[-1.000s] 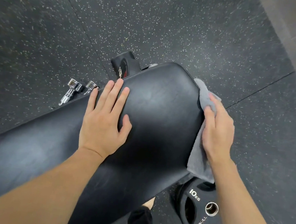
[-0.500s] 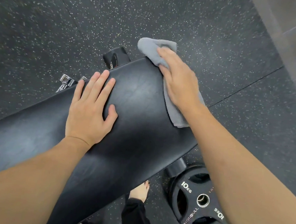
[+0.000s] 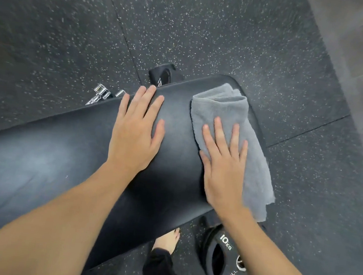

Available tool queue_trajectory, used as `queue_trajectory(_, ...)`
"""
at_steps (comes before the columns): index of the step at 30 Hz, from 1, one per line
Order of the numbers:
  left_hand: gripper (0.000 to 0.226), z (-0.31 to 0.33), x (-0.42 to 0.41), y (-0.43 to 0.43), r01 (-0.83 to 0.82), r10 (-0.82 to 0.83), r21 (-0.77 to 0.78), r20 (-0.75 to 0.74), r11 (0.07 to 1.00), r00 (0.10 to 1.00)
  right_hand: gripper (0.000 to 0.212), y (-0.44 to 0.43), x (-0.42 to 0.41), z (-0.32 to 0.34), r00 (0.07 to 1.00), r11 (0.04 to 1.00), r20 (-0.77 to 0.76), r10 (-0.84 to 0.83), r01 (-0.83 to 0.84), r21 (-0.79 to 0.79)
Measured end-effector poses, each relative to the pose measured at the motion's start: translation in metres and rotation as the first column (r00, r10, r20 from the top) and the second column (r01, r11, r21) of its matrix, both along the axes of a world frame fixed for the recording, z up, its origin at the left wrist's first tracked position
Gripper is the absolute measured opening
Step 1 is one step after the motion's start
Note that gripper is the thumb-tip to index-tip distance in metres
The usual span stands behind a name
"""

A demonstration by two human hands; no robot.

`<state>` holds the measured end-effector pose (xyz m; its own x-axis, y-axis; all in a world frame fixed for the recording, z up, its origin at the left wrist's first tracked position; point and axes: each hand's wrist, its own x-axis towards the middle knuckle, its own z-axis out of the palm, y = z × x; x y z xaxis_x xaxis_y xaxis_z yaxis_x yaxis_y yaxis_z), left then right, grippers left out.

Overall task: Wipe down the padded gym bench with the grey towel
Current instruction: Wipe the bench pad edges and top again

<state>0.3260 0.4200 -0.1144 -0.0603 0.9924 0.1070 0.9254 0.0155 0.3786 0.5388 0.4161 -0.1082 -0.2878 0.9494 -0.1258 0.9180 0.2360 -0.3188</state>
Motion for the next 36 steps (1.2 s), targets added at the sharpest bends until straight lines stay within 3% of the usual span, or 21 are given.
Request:
queue_trajectory(3, 0.050, 0.004, -0.016, -0.032, -0.038, 0.037, -0.037, -0.009, 0.999, 0.999, 0.050, 0.067, -0.045, 0.006, 0.988, 0.986, -0.004, 0.156, -0.156, -0.055)
queue_trajectory(6, 0.050, 0.007, -0.056, -0.067, -0.090, 0.088, -0.047, -0.042, 0.995, 0.995, 0.038, 0.124, -0.109, 0.008, 0.990, 0.981, -0.018, 0.137, -0.138, -0.134)
queue_trajectory(10, 0.052, 0.012, -0.132, -0.135, -0.180, 0.171, -0.081, -0.113, 0.980, 0.979, 0.029, 0.121, -0.164, 0.010, 0.991, 0.980, 0.066, 0.120, -0.108, -0.166)
queue_trajectory(12, 0.057, 0.015, -0.159, -0.167, -0.152, 0.133, -0.120, -0.153, 0.981, 0.979, 0.036, 0.107, -0.157, 0.014, 0.959, 0.954, 0.064, 0.276, -0.265, -0.141)
queue_trajectory(14, 0.060, 0.012, -0.169, -0.181, -0.138, 0.119, -0.133, -0.139, 0.981, 0.983, 0.050, 0.112, -0.134, 0.027, 0.867, 0.857, 0.019, 0.497, -0.488, -0.164)
queue_trajectory(17, 0.060, 0.005, -0.172, -0.181, -0.137, 0.123, -0.121, -0.118, 0.983, 0.985, 0.044, 0.144, -0.108, 0.039, 0.766, 0.729, -0.102, 0.635, -0.638, -0.248)
queue_trajectory(20, 0.060, 0.000, -0.174, -0.184, -0.146, 0.134, -0.103, -0.119, 0.984, 0.984, 0.054, 0.152, -0.111, 0.026, 0.810, 0.805, 0.036, 0.586, -0.577, -0.140)
queue_trajectory(23, 0.060, -0.002, -0.176, -0.185, -0.147, 0.137, -0.091, -0.108, 0.985, 0.985, 0.047, 0.139, -0.115, 0.015, 0.856, 0.862, 0.106, 0.505, -0.496, -0.100)
queue_trajectory(27, 0.060, -0.004, -0.175, -0.187, -0.153, 0.146, -0.072, -0.103, 0.986, 0.984, 0.041, 0.117, -0.136, 0.020, 0.900, 0.908, 0.117, 0.420, -0.417, -0.053)
queue_trajectory(32, 0.058, -0.005, -0.175, -0.186, -0.171, 0.167, -0.039, -0.079, 0.985, 0.983, 0.043, 0.049, -0.217, 0.022, 0.891, 0.892, 0.125, 0.436, -0.447, 0.070)
queue_trajectory(36, 0.055, -0.002, -0.179, -0.190, -0.367, 0.366, -0.050, -0.029, 0.929, 0.930, 0.041, -0.023, -0.300, 0.004, 0.906, 0.895, 0.042, 0.421, -0.422, 0.142)
